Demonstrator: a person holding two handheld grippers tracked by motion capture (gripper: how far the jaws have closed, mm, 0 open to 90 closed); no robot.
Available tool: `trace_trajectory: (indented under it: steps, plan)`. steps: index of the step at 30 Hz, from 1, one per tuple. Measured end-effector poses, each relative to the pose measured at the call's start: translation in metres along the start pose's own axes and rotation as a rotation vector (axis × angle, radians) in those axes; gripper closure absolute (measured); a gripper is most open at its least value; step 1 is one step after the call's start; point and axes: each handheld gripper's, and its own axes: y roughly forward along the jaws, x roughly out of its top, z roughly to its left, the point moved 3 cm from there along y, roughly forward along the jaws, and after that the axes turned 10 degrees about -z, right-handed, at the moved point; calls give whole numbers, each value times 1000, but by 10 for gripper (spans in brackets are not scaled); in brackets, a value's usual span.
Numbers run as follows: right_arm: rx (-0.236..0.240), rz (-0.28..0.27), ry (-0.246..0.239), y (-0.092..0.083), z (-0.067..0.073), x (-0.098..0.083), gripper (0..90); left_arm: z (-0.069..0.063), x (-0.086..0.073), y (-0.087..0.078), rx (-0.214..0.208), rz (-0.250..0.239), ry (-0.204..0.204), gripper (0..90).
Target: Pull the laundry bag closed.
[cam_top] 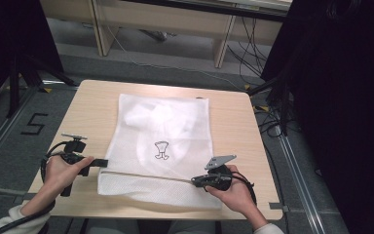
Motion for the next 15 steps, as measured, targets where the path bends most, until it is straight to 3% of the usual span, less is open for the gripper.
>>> trace_trajectory:
  steps: [1, 2, 4, 7, 14, 15]
  plan:
    - [9, 31, 9, -3, -1, 0, 826, 0, 0, 0, -17, 9, -3, 873]
    - [8, 8, 4, -2, -1, 0, 826, 0, 0, 0, -17, 9, -3, 873]
    - [8, 24, 2, -4, -2, 0, 826, 0, 0, 0, -4, 3, 3, 873]
    - [6, 0, 14, -3, -2, -1, 826, 0, 0, 0, -4, -3, 0, 873]
    - [2, 19, 21, -4, -2, -2, 826, 1, 0, -1, -12, 6, -1, 873]
    - [7, 8, 47, -4, -1, -2, 826, 0, 0, 0, -3, -8, -5, 873]
